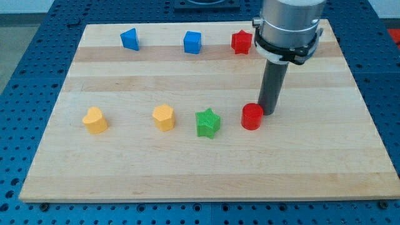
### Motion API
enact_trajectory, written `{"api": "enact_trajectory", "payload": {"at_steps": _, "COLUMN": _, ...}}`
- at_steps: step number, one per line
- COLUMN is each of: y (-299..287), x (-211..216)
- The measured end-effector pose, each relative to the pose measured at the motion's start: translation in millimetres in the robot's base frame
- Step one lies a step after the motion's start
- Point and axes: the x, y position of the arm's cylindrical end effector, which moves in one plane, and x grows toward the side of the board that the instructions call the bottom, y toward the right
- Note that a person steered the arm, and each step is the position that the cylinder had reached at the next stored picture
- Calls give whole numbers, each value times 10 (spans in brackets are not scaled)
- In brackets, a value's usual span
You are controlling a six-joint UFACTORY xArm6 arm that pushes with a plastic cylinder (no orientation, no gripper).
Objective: Move the red circle up a bit
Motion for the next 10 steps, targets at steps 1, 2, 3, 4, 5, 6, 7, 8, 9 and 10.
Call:
{"api": "enact_trajectory", "payload": {"at_steps": 1, "y": 138, "x": 40}}
{"api": "enact_trajectory", "payload": {"at_steps": 2, "y": 366, "x": 260}}
{"api": "enact_trajectory", "payload": {"at_steps": 3, "y": 433, "x": 530}}
{"api": "enact_trajectory", "payload": {"at_steps": 4, "y": 360, "x": 549}}
{"api": "enact_trajectory", "payload": {"at_steps": 5, "y": 320, "x": 549}}
{"api": "enact_trajectory", "payload": {"at_steps": 6, "y": 212, "x": 547}}
{"api": "enact_trajectory", "payload": {"at_steps": 7, "y": 27, "x": 547}}
{"api": "enact_trajectory", "payload": {"at_steps": 8, "y": -177, "x": 547}}
{"api": "enact_trajectory", "payload": {"at_steps": 9, "y": -304, "x": 571}}
{"api": "enact_trajectory", "payload": {"at_steps": 10, "y": -326, "x": 571}}
